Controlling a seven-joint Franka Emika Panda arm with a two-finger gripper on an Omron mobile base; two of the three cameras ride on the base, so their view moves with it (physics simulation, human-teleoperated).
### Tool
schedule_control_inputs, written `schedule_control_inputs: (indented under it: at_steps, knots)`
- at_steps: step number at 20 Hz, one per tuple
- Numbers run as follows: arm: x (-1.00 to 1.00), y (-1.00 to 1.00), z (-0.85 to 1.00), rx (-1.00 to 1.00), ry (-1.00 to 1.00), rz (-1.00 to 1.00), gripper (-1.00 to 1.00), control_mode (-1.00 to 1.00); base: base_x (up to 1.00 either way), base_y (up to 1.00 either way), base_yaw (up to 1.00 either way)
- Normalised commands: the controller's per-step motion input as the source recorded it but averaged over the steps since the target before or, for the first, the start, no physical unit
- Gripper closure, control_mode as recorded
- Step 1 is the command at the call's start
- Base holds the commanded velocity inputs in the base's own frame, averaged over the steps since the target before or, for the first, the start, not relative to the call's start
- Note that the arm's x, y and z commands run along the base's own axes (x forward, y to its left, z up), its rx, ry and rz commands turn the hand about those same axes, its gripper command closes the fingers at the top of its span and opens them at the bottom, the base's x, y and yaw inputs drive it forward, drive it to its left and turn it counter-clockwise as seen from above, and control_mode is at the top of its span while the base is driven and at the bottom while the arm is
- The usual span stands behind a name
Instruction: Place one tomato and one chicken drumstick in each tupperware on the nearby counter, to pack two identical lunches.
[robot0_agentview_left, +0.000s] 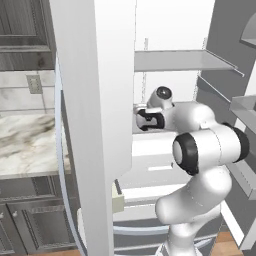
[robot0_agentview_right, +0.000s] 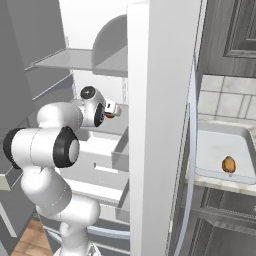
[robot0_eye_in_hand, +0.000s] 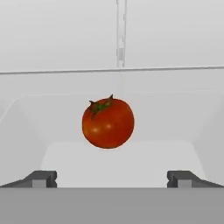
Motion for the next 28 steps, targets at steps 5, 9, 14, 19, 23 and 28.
schedule_control_inputs:
  at_steps: [5,9,14,19,23,28]
  knots:
    - [0.41,0.0,-0.22,0.0,0.0,0.0,-1.0,-1.0,0.0,0.0,0.0]
    - [0.45,0.0,-0.23,0.0,0.0,0.0,-1.0,-1.0,0.0,0.0,0.0]
    - [0.48,0.02,-0.22,0.0,0.0,0.0,-1.0,-1.0,0.0,0.0,0.0]
    - [0.39,0.03,-0.25,0.0,0.0,0.0,-1.0,-1.0,0.0,0.0,0.0]
    - [0.25,0.02,-0.32,0.0,0.01,-0.01,-1.0,-1.0,0.0,0.0,0.0]
    - [-0.01,0.0,-0.49,0.0,0.07,-0.05,-1.0,-1.0,0.0,0.0,0.0]
